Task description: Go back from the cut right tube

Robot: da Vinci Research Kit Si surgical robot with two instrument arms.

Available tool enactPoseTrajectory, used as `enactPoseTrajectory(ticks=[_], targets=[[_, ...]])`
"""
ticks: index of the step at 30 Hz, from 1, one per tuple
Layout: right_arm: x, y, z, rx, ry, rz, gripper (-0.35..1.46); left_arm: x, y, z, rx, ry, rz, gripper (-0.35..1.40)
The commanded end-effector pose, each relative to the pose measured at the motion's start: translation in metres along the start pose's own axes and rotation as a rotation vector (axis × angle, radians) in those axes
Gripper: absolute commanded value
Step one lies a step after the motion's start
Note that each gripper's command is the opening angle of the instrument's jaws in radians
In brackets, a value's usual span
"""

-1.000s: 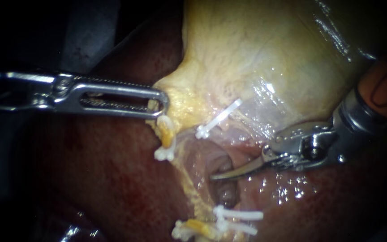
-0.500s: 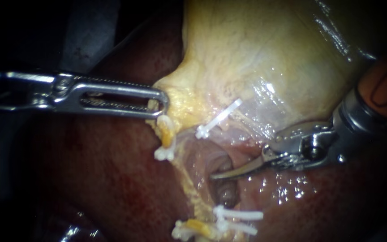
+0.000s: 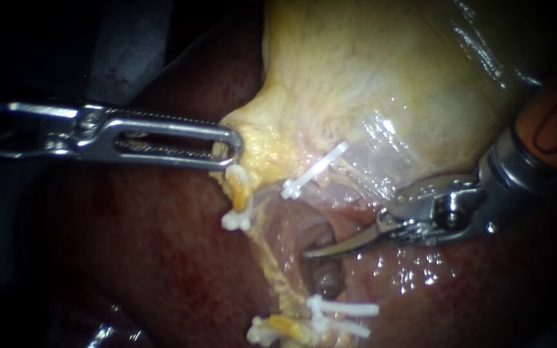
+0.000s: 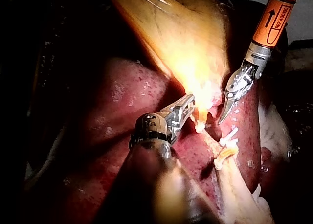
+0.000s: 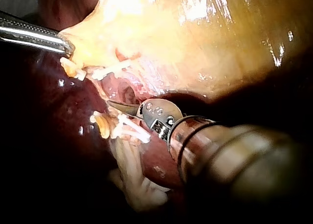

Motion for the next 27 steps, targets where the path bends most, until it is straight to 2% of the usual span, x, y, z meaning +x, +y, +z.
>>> enactPoseTrajectory(ticks=[1, 12, 17, 27], targets=[[0.0, -0.0001, -0.0001, 0.0, 0.0, 0.0, -0.35, 0.0, 0.0, 0.0, 0.0, 0.0, 0.0, -0.35], [-0.0002, -0.0011, -0.0012, 0.012, -0.005, -0.001, -0.35, -0.0001, 0.0, -0.0001, 0.001, 0.0, 0.0, -0.35], [-0.0006, -0.0015, -0.0025, 0.008, -0.003, -0.002, -0.35, 0.0, 0.0, -0.0001, 0.001, 0.0, 0.0, -0.35], [-0.0003, -0.0025, -0.0053, -0.012, 0.011, -0.014, -0.35, 0.0, 0.0, -0.0001, 0.001, 0.0, 0.0, -0.35]])
